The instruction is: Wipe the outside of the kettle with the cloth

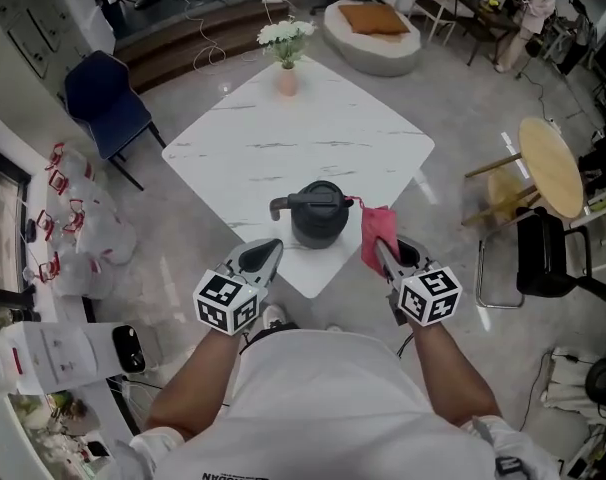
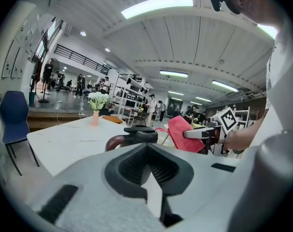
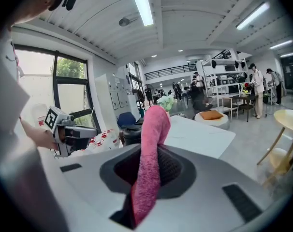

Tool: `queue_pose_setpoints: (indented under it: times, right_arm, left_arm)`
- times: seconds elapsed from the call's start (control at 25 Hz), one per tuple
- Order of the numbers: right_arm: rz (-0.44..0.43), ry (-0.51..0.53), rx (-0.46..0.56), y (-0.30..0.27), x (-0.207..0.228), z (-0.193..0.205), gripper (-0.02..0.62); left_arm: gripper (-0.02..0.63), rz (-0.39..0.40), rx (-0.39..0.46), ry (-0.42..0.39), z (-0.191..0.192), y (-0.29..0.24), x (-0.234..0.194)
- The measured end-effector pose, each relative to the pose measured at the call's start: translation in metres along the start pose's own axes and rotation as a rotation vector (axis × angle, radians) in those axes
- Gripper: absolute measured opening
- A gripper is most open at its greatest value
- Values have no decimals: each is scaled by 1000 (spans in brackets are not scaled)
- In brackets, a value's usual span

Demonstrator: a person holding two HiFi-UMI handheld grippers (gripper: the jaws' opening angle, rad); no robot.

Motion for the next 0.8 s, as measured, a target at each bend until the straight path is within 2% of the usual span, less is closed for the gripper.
queue_pose_setpoints:
  times: [0.4, 0.8]
  right_arm:
    - [-23, -31, 37, 25, 3, 9, 62]
    - [-60, -26, 40, 36, -5, 17, 61]
  left_arm:
    - [-2, -51, -4, 3, 4, 3, 24]
    - [-2, -21, -11, 5, 6, 1, 50]
Point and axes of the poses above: the fingertips, and each gripper's own axes: y backward along the fingers, x to its right, z out of its underside, the point moved 3 cm from there along y, backward along the fingers, and after that the axes turned 6 degrees about z, right-handed, at the moved point
